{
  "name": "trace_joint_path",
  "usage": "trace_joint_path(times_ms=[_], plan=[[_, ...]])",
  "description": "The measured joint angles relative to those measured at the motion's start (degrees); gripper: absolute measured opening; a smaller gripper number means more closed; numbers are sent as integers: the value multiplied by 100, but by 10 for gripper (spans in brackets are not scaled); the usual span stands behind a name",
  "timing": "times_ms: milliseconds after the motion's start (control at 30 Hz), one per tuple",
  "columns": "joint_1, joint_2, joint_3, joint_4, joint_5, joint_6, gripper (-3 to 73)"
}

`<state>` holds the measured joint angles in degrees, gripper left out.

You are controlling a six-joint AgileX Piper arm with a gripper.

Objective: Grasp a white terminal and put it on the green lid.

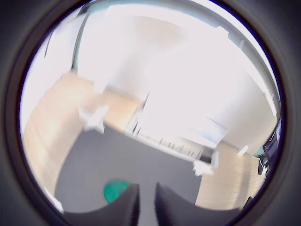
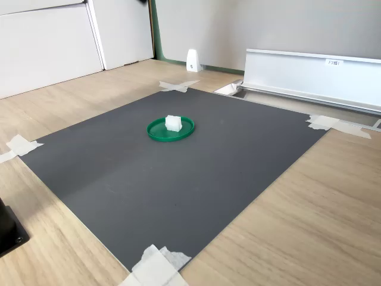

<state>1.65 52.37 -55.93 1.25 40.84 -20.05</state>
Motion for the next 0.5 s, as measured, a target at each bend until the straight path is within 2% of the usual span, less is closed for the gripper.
trace_joint_path(times_ms=[133, 300, 500], plan=[[0, -739, 249, 141, -644, 773, 4], [0, -1613, 941, 230, -1257, 1480, -5], [0, -2818, 2016, 249, -1405, 1743, -7]])
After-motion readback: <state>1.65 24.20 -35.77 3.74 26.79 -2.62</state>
